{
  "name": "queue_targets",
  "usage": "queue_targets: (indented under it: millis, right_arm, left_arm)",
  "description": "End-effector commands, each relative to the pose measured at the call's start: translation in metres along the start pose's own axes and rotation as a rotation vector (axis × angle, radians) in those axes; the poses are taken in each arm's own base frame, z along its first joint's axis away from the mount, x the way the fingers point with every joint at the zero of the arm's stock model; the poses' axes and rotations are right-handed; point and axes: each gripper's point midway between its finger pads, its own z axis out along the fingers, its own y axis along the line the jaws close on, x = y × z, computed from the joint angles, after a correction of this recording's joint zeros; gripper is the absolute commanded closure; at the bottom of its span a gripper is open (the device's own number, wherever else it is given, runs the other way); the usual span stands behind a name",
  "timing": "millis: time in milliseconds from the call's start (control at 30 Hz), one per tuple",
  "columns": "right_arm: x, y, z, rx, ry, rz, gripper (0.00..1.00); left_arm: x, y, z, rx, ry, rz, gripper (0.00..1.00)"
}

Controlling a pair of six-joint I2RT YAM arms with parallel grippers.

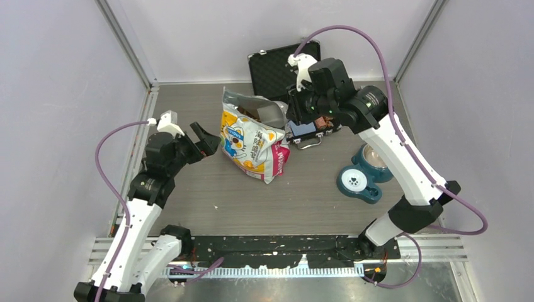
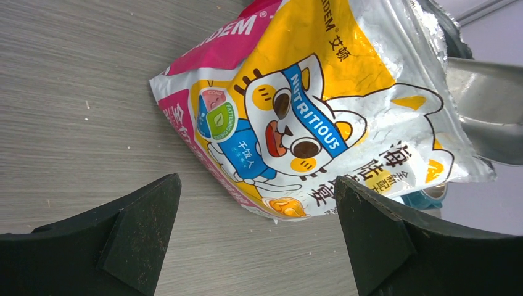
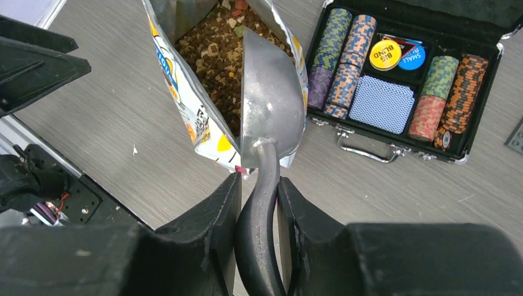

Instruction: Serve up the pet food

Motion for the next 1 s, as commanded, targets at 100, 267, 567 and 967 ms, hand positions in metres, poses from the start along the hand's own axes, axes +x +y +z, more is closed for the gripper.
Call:
queue_targets:
  millis: [100,267,567,967]
  right_arm:
    - [-0.007,0.003,0.018,-0.002,0.077,-0.046,0.95]
    - [-0.006,-0.013,0.043,0.147,0.136,-0.039,0.95]
    - [0.017,-0.016,0.081,0.219,0.236,-0.016,0.95]
    - [0.054,0.033,0.144,0.003,0.339,0.079,0.95]
  left_arm:
    - [-0.017,0.002,0.007,-0.013,-0.074,0.054,0.01]
    - [-0.017,0.006,0.006,-0.030,-0.075,0.067,0.01]
    - [-0.008,0.009,0.014,-0.029,-0.044,0.056,0.01]
    - [0.001,-0.001,0.021,0.022,0.013,0.032,0.01]
